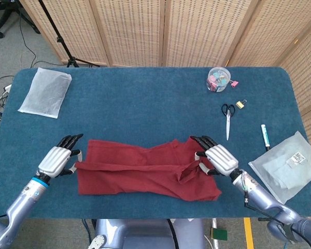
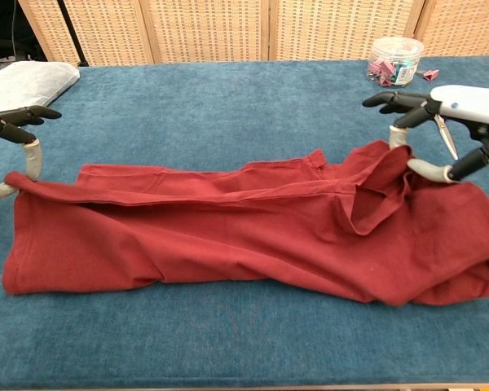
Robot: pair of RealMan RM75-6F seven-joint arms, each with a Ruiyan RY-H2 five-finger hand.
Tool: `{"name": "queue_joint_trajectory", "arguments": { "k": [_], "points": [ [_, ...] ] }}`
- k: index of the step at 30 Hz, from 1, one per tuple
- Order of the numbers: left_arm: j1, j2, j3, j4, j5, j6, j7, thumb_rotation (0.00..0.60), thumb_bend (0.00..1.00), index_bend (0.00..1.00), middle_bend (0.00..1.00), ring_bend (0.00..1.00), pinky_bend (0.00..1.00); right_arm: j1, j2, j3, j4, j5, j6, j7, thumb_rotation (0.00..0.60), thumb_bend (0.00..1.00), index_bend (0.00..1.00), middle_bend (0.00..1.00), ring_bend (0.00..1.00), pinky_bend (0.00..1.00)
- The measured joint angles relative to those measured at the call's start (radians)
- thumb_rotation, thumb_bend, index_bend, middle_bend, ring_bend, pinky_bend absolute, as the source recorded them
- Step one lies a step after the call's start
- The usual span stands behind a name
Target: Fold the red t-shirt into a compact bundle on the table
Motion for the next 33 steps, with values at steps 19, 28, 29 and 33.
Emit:
{"name": "queue_joint_trajectory", "arguments": {
  "k": [19,28,29,33],
  "points": [
    [-0.035,-0.037,-0.052,0.075,-0.088,-0.074,0.025,0.6,0.61,0.74,0.0,0.0,0.0,0.073,-0.049,0.102,0.086,0.165,-0.138,-0.109,0.6,0.57,0.63,0.0,0.0,0.0],
    [-0.056,-0.077,-0.075,0.128,-0.111,-0.095,0.026,0.6,0.61,0.74,0.0,0.0,0.0,0.081,-0.089,0.128,0.162,0.233,-0.175,-0.152,0.6,0.57,0.63,0.0,0.0,0.0],
    [-0.058,-0.082,-0.077,0.135,-0.114,-0.097,0.027,0.6,0.61,0.74,0.0,0.0,0.0,0.082,-0.095,0.131,0.173,0.243,-0.18,-0.158,0.6,0.57,0.63,0.0,0.0,0.0],
    [-0.067,-0.096,-0.083,0.151,-0.122,-0.108,0.031,0.6,0.61,0.74,0.0,0.0,0.0,0.084,-0.11,0.137,0.202,0.262,-0.197,-0.166,0.6,0.57,0.63,0.0,0.0,0.0]
  ]
}}
